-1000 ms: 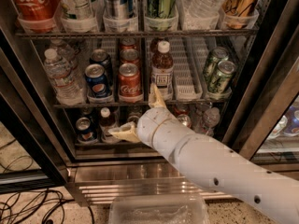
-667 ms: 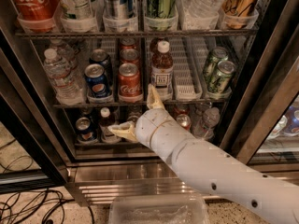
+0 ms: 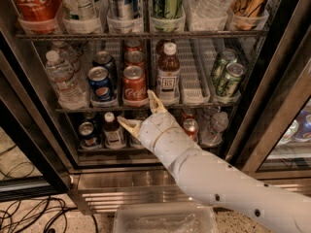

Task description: Pick coke can from middle shelf of fridge

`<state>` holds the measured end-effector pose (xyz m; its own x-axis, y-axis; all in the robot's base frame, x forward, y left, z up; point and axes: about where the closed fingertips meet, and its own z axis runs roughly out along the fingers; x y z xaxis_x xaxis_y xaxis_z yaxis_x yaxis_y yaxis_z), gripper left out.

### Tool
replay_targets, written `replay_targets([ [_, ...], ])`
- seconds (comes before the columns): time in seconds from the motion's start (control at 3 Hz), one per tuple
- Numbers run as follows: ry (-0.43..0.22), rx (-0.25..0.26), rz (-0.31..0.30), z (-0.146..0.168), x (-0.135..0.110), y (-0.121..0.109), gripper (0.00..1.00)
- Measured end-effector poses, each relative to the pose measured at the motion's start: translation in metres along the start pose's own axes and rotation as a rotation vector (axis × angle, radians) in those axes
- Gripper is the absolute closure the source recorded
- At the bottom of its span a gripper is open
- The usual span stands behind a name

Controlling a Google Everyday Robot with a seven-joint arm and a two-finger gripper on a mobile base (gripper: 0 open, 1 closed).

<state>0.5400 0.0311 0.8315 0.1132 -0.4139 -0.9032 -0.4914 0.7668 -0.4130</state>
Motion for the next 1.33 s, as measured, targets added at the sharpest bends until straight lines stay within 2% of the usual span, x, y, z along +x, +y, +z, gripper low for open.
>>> replay_targets([
  [0.67, -0.014, 0.137, 0.034, 0.006, -0.002, -0.013, 0.30],
  [1.33, -0.031, 0.214, 0.084, 0.015, -0.005, -0.014, 0.32],
])
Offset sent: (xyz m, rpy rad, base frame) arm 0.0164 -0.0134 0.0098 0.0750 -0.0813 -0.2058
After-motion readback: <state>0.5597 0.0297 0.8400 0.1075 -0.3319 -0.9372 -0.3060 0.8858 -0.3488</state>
